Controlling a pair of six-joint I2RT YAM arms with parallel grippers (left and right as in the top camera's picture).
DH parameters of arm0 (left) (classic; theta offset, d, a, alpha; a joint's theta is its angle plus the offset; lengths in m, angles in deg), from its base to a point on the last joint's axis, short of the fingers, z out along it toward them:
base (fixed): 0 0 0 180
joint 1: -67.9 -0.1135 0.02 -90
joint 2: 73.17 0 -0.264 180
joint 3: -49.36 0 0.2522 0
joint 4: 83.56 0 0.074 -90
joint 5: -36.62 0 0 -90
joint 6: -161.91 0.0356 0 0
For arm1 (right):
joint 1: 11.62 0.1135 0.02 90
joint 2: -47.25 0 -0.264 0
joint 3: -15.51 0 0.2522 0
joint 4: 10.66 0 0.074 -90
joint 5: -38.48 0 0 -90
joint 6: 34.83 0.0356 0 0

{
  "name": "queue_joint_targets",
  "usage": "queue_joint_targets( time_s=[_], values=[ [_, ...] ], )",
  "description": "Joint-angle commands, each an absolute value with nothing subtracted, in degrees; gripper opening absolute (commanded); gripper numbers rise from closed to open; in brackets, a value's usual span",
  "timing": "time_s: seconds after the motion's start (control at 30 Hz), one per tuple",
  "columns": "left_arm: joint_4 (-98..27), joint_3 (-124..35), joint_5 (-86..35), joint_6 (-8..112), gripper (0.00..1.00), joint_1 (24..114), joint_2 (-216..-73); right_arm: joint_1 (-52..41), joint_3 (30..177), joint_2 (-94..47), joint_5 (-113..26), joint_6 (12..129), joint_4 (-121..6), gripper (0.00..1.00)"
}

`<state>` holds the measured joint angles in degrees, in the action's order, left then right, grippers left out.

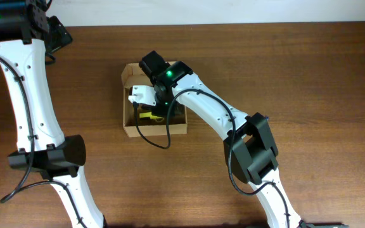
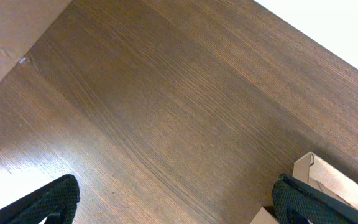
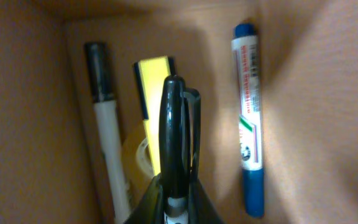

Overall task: Pack container
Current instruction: 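Carry the Sharpie with the right gripper into the box and release, then move the right gripper to the blue pen and grasp it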

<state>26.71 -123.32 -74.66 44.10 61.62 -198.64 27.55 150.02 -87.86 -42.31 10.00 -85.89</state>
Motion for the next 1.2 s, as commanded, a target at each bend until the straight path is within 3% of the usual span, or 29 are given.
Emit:
queue_joint_targets(
  time_s=[0.0,0.1,0.13,0.27,0.6,0.73,0.87,1.03,1.17],
  values=[
    [26.87,-123.84,-75.07,45.04,1.0,61.35,-196.96,28.63,150.24,-88.19,-41.26,11.36,-87.55,0.38],
    [26.87,-123.84,-75.07,45.04,1.0,61.35,-196.96,29.54,151.99,-88.01,-43.95,11.36,-90.74,0.59],
    [26.87,-123.84,-75.07,45.04,1.0,61.35,-196.96,29.78,152.69,-87.97,-45.33,11.36,-91.44,0.61],
    [26.87,-123.84,-75.07,45.04,1.0,61.35,-196.96,31.18,156.54,-86.4,-49.68,14.79,-93.28,0.48],
    [26.87,-123.84,-75.07,45.04,1.0,61.31,-196.96,28.82,163.55,-72.04,-60.39,32.36,-95.16,0.58],
    [26.87,-123.84,-75.05,45.02,1.0,61.29,-196.96,22.02,163.42,-63.9,-60.32,38.96,-95.16,0.6],
    [26.87,-123.84,-75.07,45.04,1.0,61.29,-196.96,8.74,159.9,-57.41,-57.85,47.1,-94.59,0.6],
    [26.87,-123.84,-75.07,45.04,1.0,61.35,-196.96,-4.84,152.3,-56.98,-55.1,59.27,-99.84,0.58],
    [26.87,-123.84,-75.07,45.04,1.0,61.35,-196.96,-9.8,140.91,-57.61,-53.35,65.37,-101.69,0.58]
  ],
)
